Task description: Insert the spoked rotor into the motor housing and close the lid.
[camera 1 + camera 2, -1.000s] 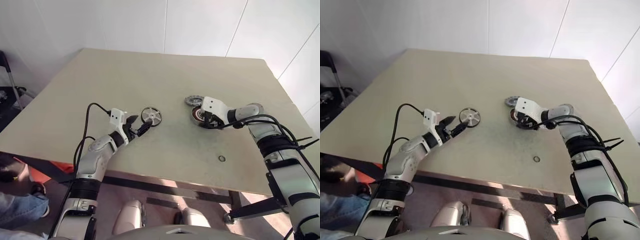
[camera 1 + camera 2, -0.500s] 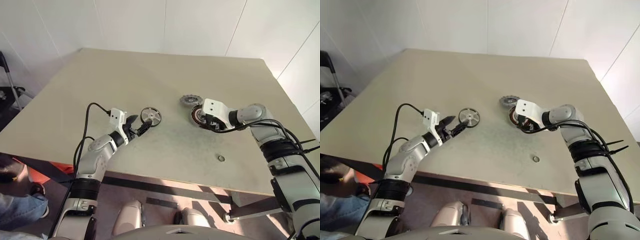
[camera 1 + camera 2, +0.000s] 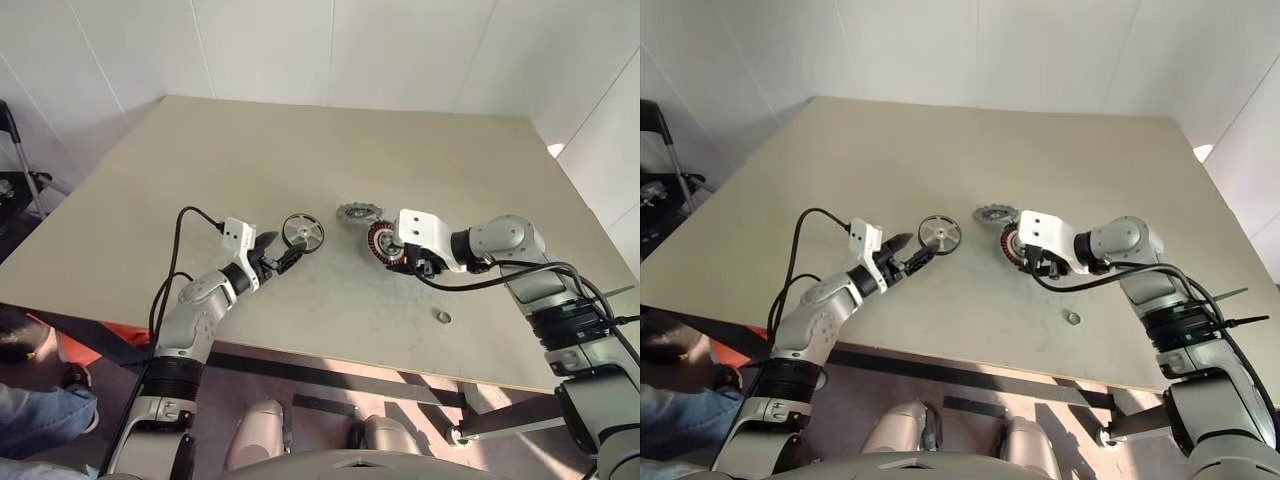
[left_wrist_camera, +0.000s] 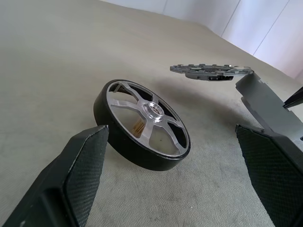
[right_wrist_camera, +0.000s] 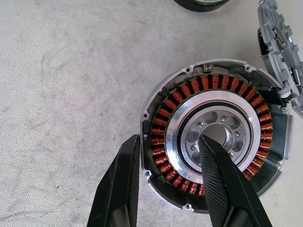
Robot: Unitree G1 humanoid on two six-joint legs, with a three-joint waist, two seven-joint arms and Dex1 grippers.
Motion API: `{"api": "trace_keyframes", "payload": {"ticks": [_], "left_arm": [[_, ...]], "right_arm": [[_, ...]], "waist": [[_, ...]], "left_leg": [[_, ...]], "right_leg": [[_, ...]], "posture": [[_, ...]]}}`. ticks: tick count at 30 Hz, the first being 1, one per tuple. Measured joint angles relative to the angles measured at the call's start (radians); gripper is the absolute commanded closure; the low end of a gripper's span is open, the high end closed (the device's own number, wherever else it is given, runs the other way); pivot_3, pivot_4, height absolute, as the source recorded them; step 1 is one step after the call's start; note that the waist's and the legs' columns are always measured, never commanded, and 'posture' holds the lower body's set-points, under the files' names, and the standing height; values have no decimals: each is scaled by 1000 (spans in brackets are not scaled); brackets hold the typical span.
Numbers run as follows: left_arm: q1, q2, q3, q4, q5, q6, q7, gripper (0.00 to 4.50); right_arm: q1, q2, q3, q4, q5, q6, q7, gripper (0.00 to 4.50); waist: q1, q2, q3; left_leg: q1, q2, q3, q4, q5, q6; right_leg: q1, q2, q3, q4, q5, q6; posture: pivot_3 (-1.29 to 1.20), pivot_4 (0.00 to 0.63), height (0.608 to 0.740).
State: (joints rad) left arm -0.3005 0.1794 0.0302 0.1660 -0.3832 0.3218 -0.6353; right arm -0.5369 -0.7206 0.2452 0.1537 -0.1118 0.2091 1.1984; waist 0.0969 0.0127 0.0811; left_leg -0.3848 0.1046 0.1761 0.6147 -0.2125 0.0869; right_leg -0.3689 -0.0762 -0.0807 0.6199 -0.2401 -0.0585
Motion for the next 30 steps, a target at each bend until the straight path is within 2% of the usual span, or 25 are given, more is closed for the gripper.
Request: {"api": "trace_keyframes", "payload": {"ticks": [15, 20, 26, 30], "left_arm": [[0, -3, 0, 0, 4, 0, -3, 0], [0, -4, 0, 0, 6, 0, -4, 0], [1, -7, -1, 0, 8, 0, -3, 0], [4, -9, -1, -1, 9, 0, -3, 0]], "right_arm": [[38, -5, 15, -4, -8, 13, -45, 2674], [44, -20, 19, -5, -16, 12, -49, 1186], [96, -22, -32, -95, 98, 71, -6, 1186], [143, -23, -108, -137, 155, 69, -41, 1186]], "waist": [[2, 0, 0], [3, 0, 0], [1, 0, 0], [2, 0, 0]], "left_leg": [[6, 0, 0, 0, 0, 0], [5, 0, 0, 0, 0, 0], [5, 0, 0, -1, 0, 0], [6, 0, 0, -1, 0, 0]], "right_leg": [[7, 0, 0, -2, 0, 0], [7, 0, 0, -2, 0, 0], [6, 0, 0, -2, 0, 0], [6, 0, 0, -2, 0, 0]], "posture": [[0, 0, 740], [0, 0, 740], [0, 0, 740], [0, 0, 740]]}}
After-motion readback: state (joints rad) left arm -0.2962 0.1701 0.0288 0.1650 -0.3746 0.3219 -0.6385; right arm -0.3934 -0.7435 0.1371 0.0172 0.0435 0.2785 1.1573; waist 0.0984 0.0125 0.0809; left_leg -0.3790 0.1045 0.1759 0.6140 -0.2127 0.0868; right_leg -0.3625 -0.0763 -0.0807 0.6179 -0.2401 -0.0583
